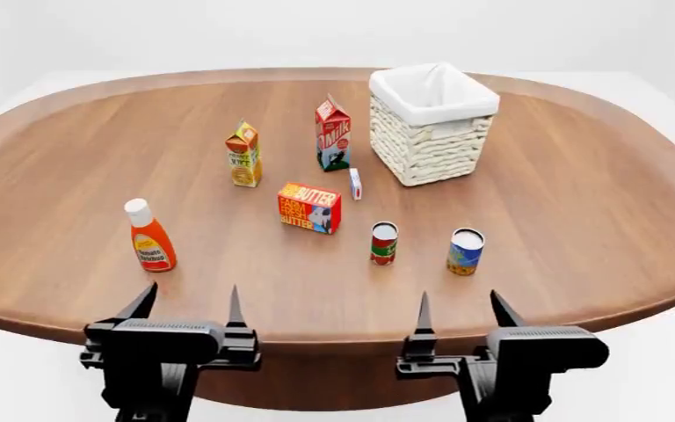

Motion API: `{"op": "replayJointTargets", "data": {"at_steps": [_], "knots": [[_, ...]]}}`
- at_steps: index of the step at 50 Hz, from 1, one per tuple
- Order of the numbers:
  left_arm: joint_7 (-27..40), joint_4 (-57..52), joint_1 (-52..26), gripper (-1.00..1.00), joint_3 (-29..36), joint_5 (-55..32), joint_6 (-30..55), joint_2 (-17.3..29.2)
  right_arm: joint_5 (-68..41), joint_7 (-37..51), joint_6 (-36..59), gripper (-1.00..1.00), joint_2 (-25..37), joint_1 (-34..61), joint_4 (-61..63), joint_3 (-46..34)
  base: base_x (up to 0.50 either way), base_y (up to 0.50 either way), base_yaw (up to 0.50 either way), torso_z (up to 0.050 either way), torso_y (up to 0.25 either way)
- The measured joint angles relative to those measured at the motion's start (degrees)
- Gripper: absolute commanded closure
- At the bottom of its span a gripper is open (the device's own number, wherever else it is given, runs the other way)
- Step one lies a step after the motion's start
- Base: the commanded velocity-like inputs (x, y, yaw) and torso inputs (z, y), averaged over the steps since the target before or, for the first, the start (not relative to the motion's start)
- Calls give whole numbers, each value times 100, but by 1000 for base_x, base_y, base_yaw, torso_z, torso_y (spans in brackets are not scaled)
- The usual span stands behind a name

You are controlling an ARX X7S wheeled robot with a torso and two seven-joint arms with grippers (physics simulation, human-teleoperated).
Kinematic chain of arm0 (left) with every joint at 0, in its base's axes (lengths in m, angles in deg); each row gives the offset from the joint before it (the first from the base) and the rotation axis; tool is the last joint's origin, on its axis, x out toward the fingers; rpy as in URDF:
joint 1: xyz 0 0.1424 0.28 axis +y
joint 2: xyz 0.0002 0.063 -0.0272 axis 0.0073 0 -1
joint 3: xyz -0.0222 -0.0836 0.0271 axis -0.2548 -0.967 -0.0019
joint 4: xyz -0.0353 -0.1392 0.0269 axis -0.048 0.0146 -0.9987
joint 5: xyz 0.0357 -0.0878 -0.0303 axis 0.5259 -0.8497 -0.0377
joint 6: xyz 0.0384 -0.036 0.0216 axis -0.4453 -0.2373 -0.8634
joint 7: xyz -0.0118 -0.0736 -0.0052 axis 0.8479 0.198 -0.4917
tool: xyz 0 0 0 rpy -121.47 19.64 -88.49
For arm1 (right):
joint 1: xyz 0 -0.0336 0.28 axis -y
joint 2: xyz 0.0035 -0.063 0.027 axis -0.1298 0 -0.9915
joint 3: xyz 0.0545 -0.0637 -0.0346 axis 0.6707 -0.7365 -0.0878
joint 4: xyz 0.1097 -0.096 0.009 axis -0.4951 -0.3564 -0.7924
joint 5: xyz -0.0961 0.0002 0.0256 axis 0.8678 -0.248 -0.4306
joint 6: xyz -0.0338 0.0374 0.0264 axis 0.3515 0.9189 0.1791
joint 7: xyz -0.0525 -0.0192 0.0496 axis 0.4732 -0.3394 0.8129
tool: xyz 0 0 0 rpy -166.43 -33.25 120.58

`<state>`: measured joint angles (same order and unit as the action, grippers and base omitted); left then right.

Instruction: Pick up the cream cheese box and the butter, and put them in the basket.

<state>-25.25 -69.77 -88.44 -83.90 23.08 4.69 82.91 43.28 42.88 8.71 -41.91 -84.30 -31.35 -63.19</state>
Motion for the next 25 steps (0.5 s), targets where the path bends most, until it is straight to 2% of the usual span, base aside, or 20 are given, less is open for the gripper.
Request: {"op": "replayJointTargets", "data": {"at_steps": [5,13,25], "knots": [[47,-519,2,-100,-14,-57,444,91,-95,57,326,-100,71,-14,488,-2,48,0,0,0,0],[99,-1122,0,-100,-45,-158,952,190,-255,74,557,-100,167,-64,951,-1,494,0,0,0,0],[162,-1509,-14,-100,-63,-244,1250,276,-321,140,686,-100,276,-69,1191,-50,500,0,0,0,0]]}}
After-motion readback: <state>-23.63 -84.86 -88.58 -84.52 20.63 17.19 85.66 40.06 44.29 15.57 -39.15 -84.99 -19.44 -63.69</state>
